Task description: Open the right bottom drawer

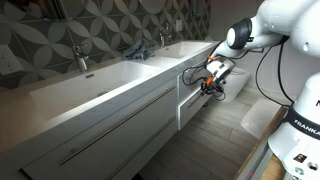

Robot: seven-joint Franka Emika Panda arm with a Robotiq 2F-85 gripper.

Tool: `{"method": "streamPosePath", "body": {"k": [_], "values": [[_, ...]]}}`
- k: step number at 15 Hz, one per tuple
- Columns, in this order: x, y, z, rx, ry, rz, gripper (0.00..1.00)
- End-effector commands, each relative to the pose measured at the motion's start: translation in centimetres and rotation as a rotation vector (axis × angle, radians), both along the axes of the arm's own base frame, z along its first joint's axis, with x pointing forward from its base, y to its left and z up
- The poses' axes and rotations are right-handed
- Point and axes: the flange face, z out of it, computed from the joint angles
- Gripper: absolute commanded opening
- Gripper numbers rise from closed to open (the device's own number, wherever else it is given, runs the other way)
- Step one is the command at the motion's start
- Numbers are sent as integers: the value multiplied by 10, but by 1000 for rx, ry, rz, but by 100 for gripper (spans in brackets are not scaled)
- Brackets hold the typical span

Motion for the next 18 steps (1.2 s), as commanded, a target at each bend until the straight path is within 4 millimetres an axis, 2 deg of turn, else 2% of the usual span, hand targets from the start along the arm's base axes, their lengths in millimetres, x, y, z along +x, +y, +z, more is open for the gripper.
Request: {"method": "streamPosePath", "body": {"k": [1,7,12,18], "values": [[-63,-33,-24,-2,59,-2,4],[-85,-40,-29,64,68,-12,4],[-92,-46,-30,61,88,-7,4],[-102,-50,-29,134,136,122,4]]}}
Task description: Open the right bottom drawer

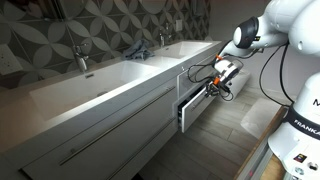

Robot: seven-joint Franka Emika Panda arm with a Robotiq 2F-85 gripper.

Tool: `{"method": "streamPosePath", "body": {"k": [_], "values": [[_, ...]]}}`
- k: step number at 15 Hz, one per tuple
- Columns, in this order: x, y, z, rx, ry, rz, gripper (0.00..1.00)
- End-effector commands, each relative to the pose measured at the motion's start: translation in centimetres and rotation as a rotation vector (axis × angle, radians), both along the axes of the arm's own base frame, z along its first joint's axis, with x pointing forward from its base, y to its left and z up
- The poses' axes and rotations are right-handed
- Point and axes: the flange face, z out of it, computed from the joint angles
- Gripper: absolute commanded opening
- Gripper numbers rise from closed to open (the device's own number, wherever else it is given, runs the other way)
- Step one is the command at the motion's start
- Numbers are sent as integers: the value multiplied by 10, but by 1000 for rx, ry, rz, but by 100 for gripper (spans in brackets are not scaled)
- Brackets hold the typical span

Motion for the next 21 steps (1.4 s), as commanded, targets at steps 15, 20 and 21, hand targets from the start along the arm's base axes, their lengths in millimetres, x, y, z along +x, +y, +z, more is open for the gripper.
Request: {"method": "streamPosePath", "body": {"k": [15,20,21], "values": [[-287,-99,-43,128,124,176,43],[-287,-98,-44,114,128,189,77],[-288,-98,-42,116,127,201,83]]}}
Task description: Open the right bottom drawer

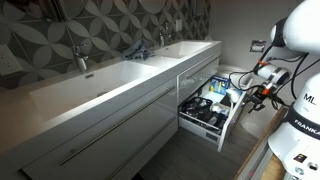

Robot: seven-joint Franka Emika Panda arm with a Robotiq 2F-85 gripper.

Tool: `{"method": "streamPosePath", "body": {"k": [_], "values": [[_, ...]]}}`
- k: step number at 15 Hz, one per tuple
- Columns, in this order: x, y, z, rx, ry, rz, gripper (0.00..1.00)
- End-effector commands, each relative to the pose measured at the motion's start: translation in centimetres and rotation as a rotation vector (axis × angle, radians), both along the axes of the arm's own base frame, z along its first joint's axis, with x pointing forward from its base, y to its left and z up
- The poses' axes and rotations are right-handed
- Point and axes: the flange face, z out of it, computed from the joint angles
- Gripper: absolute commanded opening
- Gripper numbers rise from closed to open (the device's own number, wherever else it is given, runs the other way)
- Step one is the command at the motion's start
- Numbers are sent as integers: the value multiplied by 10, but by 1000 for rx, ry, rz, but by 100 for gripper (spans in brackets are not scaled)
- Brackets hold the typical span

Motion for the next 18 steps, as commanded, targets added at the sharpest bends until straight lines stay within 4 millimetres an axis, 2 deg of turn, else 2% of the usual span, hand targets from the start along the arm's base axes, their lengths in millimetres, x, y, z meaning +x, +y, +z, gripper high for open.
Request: {"method": "streamPosePath", "body": {"k": [1,2,3,7,9,12,18], "values": [[-28,-8,-5,-49,41,54,89],[-30,-7,-4,-30,44,68,97],[-31,-6,-4,-12,45,69,100],[-34,-11,-3,5,39,32,100],[-35,-18,-3,-28,14,-53,100],[-43,-24,-1,-48,-40,-112,100],[-67,-38,11,-37,-120,-112,100]]}}
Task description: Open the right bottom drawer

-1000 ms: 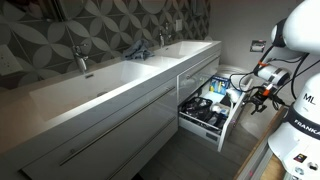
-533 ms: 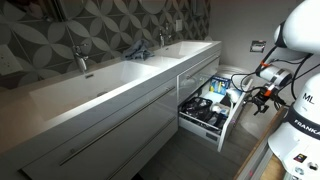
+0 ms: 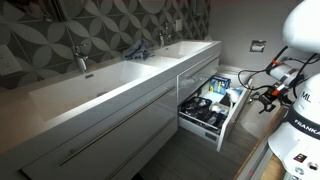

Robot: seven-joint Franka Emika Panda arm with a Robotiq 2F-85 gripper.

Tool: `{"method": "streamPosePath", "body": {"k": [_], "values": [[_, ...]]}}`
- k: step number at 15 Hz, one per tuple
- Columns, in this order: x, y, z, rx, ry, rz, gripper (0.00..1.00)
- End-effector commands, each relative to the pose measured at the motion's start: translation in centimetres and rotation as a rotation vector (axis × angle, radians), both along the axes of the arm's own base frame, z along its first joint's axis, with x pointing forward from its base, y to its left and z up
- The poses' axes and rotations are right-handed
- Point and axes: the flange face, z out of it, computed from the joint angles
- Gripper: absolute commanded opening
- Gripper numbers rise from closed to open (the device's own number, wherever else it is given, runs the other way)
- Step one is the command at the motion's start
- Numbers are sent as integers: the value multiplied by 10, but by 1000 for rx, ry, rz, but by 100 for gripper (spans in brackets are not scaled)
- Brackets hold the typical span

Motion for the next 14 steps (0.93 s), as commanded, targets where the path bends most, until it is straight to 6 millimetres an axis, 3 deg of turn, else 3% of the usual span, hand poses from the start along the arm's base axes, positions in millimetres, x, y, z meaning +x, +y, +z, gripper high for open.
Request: {"method": "streamPosePath", "body": {"k": [1,6,14], "values": [[-16,-14,11,-34,-94,26,100],[-15,-16,16,-171,-250,137,100],[20,10,18,-405,-392,242,100]]}}
